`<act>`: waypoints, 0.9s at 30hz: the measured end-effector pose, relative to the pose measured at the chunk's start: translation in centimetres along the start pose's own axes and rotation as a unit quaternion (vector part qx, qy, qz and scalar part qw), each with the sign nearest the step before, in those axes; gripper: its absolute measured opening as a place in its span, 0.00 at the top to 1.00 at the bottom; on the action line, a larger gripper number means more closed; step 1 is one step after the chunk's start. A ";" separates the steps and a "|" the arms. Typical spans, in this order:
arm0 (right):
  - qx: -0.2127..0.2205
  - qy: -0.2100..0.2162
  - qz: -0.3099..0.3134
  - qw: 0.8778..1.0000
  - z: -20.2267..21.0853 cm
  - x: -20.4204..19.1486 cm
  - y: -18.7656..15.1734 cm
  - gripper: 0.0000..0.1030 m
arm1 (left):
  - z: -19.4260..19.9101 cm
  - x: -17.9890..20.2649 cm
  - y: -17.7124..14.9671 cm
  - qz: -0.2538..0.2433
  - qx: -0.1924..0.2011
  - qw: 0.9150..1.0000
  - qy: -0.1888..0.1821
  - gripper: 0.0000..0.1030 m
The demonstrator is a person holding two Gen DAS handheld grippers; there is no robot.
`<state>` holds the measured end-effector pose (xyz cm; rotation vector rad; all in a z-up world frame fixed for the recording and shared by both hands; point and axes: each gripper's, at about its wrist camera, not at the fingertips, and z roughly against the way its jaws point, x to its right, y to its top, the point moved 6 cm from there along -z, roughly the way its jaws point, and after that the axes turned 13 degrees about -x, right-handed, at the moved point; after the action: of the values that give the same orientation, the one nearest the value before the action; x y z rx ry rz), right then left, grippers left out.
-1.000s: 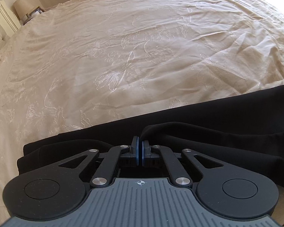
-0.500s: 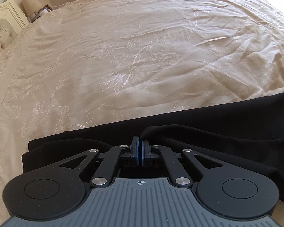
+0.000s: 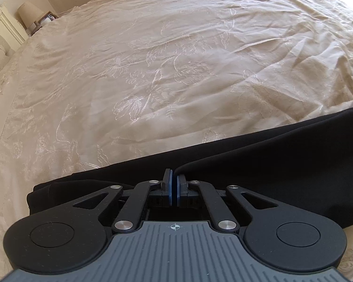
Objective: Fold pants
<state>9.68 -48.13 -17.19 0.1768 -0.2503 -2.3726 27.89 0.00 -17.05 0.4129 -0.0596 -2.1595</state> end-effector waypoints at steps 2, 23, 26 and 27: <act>-0.004 -0.008 -0.001 1.000 -0.9 -0.1 0.1 0.93 | -0.5 0.3 0.2 -0.009 -0.005 1.000 0.003 0.96; -0.030 -0.067 -0.011 0.997 -4.5 -0.1 -0.4 0.82 | -1.8 -1.3 4.4 -0.051 -0.078 0.995 -0.045 0.75; -0.030 -0.068 -0.009 0.997 -4.4 0.0 -0.4 0.82 | -0.5 -2.5 5.7 -0.055 -0.059 0.997 0.000 0.69; -0.030 -0.069 -0.007 0.997 -4.4 0.0 -0.4 0.82 | -0.1 -2.9 6.3 -0.054 -0.057 0.997 0.010 0.69</act>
<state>10.30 -48.36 -21.56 -0.0139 -0.2445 -2.4056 34.47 -1.35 -15.13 0.3787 0.0975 -2.2520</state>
